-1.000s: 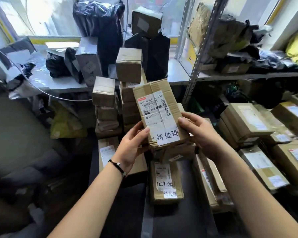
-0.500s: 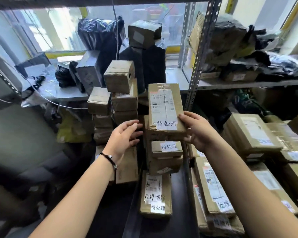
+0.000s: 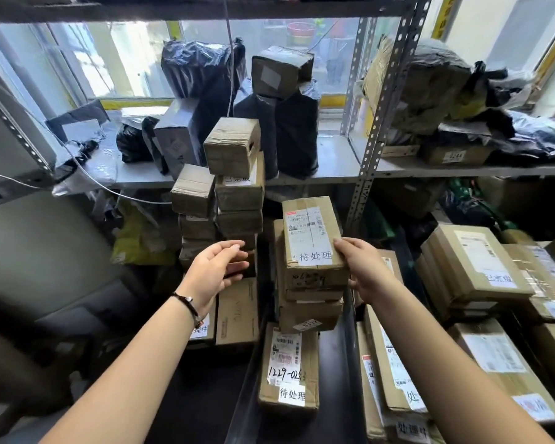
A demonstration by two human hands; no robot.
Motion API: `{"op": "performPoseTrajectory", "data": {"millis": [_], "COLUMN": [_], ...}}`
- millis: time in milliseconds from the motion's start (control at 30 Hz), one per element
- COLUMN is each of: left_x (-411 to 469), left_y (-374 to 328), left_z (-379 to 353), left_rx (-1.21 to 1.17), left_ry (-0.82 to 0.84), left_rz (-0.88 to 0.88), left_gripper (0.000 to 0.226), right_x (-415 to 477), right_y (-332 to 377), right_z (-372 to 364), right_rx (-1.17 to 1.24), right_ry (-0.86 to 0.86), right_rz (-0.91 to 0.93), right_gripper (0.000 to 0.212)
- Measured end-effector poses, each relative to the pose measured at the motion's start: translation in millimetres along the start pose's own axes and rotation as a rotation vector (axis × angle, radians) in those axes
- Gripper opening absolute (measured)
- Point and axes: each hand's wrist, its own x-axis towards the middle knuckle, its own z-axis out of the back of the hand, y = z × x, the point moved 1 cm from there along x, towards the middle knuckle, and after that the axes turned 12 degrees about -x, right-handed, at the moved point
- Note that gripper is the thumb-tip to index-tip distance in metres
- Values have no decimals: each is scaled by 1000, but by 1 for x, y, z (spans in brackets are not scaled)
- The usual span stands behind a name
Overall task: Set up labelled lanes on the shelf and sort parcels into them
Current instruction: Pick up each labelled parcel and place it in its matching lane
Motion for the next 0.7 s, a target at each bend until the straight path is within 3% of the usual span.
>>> {"op": "performPoseTrajectory", "data": {"millis": [167,300,367,533,700], "left_x": [-4,-11,-15,-23,-18], "left_y": [5,14,16,23,32], "left_z": [6,16,23,58,112], "left_rx": [-2,26,39,34,-21], "left_ry": [-13,-19,-38,-102,-164], "left_rz": [13,34,31,53,98], "left_gripper": [22,22,21,19,18], "right_x": [-7,-20,-32,-60,-68], "right_y": [-4,3,10,18,-4], "right_z": [2,-5,-19,-73,-137], "right_rx": [-329,-745,-785,-721,-971], "right_ry": [-101,-254,-321,-145,-63], "right_rz": [133,390,552,812,899], "right_gripper": [30,45,45,28,29]}}
